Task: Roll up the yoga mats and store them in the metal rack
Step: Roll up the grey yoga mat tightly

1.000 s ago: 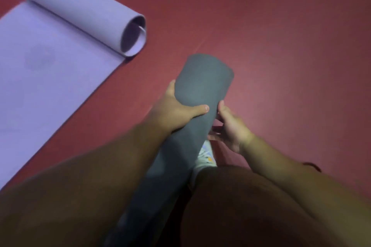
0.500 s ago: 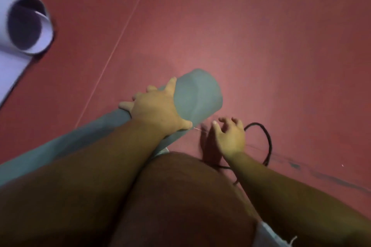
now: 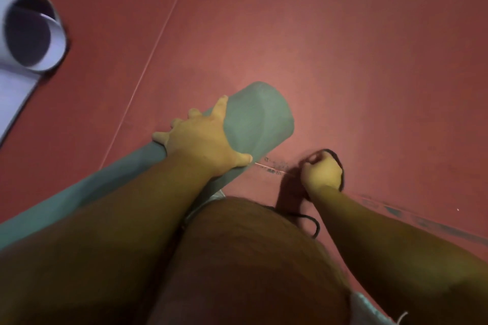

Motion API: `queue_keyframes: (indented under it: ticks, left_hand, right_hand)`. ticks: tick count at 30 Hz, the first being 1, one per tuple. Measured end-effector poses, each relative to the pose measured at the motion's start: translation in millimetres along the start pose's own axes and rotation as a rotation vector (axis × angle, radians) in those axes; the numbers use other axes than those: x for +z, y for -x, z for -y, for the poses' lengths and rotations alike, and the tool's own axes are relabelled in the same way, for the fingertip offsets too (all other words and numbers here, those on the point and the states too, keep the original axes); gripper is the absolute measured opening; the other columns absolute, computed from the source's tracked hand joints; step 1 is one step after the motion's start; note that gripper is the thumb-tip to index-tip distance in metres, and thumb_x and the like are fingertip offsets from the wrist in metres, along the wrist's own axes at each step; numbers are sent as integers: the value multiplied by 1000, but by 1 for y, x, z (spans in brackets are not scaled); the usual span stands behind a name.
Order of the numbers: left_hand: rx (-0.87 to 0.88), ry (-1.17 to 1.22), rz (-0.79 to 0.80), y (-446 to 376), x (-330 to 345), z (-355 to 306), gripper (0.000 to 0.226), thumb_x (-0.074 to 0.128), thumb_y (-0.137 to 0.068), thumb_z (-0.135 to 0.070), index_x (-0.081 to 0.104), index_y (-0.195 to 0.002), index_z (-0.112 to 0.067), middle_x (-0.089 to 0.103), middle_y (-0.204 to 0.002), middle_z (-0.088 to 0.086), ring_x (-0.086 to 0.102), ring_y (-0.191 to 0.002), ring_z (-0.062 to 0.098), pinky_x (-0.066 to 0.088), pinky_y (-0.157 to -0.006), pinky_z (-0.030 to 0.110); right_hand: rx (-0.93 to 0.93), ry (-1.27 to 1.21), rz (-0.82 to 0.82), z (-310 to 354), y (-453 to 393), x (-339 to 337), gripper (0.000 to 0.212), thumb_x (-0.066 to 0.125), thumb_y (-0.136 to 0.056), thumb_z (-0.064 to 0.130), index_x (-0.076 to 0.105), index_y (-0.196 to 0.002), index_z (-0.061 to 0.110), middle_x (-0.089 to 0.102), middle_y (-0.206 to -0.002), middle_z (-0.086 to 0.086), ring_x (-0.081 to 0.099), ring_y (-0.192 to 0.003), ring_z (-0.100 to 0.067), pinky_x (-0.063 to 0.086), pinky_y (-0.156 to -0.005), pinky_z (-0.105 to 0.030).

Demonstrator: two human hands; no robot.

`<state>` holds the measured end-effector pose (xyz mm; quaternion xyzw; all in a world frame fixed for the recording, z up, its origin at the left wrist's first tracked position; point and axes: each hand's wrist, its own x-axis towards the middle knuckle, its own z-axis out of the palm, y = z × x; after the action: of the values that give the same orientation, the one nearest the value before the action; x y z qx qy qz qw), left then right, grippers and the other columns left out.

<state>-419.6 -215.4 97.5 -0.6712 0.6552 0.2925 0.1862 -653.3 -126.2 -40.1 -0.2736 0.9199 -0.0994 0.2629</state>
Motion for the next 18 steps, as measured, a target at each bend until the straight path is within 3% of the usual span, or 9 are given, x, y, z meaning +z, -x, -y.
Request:
queue_keyframes:
  ticks: [3, 5, 7, 9, 11, 13, 16, 18]
  left_hand:
    - [-10, 39, -14, -2, -2, 7, 125, 71, -51, -85, -1, -149, -58, 43, -143, 7, 47, -129, 41, 34, -102, 70]
    - [-22, 70, -28, -3, -4, 12, 124, 70, -50, -86, -1, -148, -58, 44, -140, 7, 48, -128, 40, 36, -102, 67]
    - [-38, 106, -39, -5, -5, 20, 125, 68, -48, -89, -2, -148, -59, 45, -139, 7, 50, -127, 39, 39, -102, 62]
    - [-49, 170, -47, -9, -5, 30, 129, 63, -41, -92, -3, -147, -59, 46, -140, 9, 52, -127, 39, 42, -104, 59]
    - [-55, 250, -52, -12, -7, 42, 131, 61, -37, -92, -2, -147, -59, 48, -141, 11, 53, -127, 39, 44, -105, 56]
    - [-66, 308, -50, -15, -9, 54, 132, 62, -38, -91, -1, -149, -57, 49, -143, 10, 52, -129, 38, 44, -106, 51]
    - [-69, 388, -56, -19, -10, 67, 132, 68, -42, -87, 2, -151, -53, 50, -146, 5, 52, -131, 33, 44, -107, 44]
    - [-63, 442, -56, -20, -11, 73, 133, 71, -42, -85, 4, -153, -52, 50, -146, 4, 52, -131, 31, 44, -107, 43]
  right_hand:
    - [-15, -498, 36, 43, 16, 11, 20, 48, -82, 5, 58, -71, 18, 59, -66, -1, 54, -66, -23, 52, -69, -45]
    - [181, -924, 177, 76, 19, 10, 31, 40, -85, -5, 64, -83, 15, 54, -61, -5, 50, -51, -20, 48, -48, -34]
    - [426, -1208, 355, 104, 21, 0, 26, 41, -94, -5, 64, -94, 7, 50, -57, -4, 44, -39, -14, 40, -38, -20]
    - [449, -1239, 491, 122, 24, -11, 28, 42, -98, -1, 67, -106, 10, 54, -60, -1, 46, -39, -9, 43, -38, -18]
    - [375, -1237, 518, 130, 28, -15, 39, 40, -98, -8, 64, -117, 16, 60, -68, 1, 53, -42, -7, 46, -41, -17]
    - [313, -1249, 520, 132, 32, -17, 35, 53, -96, -7, 65, -113, 21, 65, -68, 3, 58, -50, -8, 47, -47, -20]
    - [190, -1137, 551, 137, 36, -18, 15, 69, -94, 18, 67, -105, 27, 69, -65, 15, 62, -66, -8, 43, -60, -25]
    - [174, -1125, 586, 142, 37, -12, 23, 67, -95, 30, 62, -117, 28, 70, -67, 19, 64, -62, -6, 47, -62, -27]
